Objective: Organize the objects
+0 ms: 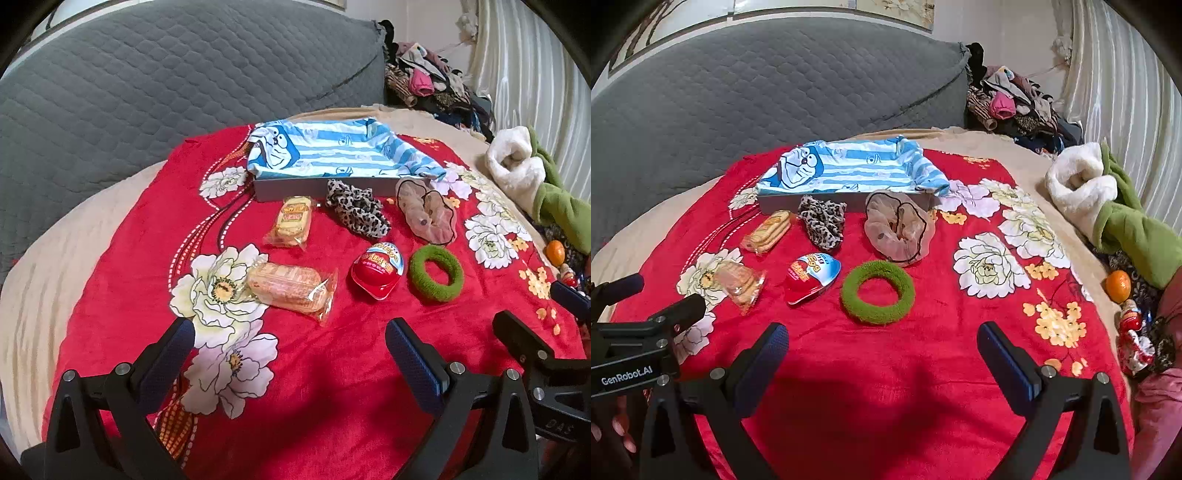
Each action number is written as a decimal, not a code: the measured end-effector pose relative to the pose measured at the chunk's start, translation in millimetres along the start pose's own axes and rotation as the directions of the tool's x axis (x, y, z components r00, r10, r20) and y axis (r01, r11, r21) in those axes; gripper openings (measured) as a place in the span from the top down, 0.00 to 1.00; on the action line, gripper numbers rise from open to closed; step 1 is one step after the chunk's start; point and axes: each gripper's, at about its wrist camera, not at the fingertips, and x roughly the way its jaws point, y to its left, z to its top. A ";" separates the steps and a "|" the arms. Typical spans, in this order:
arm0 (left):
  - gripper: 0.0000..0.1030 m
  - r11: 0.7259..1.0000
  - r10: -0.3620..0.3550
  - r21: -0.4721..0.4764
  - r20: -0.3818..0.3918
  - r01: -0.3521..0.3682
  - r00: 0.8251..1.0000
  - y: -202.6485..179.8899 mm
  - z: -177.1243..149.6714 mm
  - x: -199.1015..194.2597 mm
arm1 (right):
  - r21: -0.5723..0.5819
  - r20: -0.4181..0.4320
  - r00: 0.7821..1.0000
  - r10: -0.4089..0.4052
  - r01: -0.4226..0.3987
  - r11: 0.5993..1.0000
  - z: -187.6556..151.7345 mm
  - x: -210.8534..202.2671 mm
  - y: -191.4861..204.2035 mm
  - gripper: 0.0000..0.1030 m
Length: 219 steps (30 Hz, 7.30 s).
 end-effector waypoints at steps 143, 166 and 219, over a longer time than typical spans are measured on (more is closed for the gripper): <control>0.17 0.999 -0.014 -0.047 -0.104 0.009 0.994 5.2 25.2 127.1 | -0.011 -0.219 0.974 0.057 -0.061 0.998 14.1 138.5 -3.3 0.52; 0.20 0.999 -0.023 -0.024 -0.065 0.022 0.998 0.8 28.3 104.4 | 0.000 -0.217 0.971 0.099 -0.101 0.995 18.0 123.4 -6.6 0.75; 0.20 0.999 -0.034 -0.003 0.084 0.034 0.996 -14.6 58.6 34.3 | -0.020 0.011 0.996 0.090 -0.090 0.996 58.5 37.5 -5.5 0.78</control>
